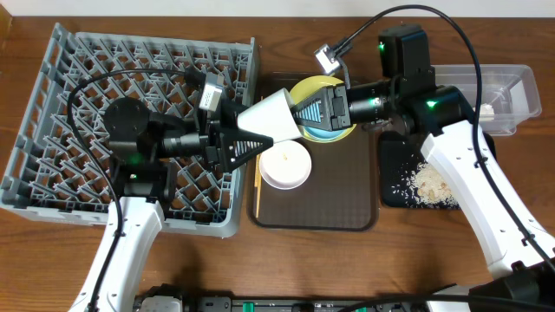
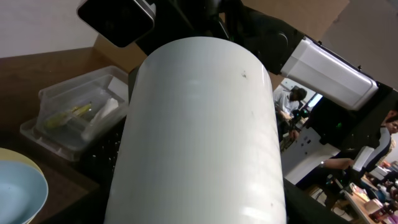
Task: Sort waste into correct bins and load items into the dishwasher
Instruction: 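Release the cup from the right gripper and pull the left gripper over the rack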
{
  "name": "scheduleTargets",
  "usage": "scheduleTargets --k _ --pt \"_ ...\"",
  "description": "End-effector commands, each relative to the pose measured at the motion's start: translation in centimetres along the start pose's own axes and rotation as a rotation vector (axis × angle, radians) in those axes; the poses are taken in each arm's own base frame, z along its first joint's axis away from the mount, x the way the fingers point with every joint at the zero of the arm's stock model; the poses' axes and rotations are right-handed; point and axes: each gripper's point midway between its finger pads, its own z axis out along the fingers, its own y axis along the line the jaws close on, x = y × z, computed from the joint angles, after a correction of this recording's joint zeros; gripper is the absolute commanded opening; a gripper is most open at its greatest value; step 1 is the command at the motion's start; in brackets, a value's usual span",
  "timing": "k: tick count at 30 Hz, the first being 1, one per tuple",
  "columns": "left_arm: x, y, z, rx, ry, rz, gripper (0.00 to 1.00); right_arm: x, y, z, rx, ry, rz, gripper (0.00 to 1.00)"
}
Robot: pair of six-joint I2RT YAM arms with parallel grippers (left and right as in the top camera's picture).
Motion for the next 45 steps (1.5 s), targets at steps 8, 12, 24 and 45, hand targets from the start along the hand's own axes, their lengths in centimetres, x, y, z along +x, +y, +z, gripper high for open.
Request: scheduleTargets --k 8,12,24,45 --pt "-1.0 0.2 0.0 -0.028 -0.028 0.036 0.64 -0.4 0.0 -0.7 -0.008 -0.011 0.001 0.45" --pt "-0.9 1.1 -0.1 -0.069 -0.047 0.04 0.64 -1.2 -0.8 -1.9 0.02 -0.052 0.01 0.47" --pt "1.0 9.6 -2.6 -0.494 -0.118 -0.095 0.62 -4.6 -4.9 -7.7 0.176 -0.239 0.029 0.49" --pt "5.3 13.3 -12.3 -1.239 0.005 -0.348 0.55 1.3 -16.2 -13.3 0.907 -0.134 0.12 0.43"
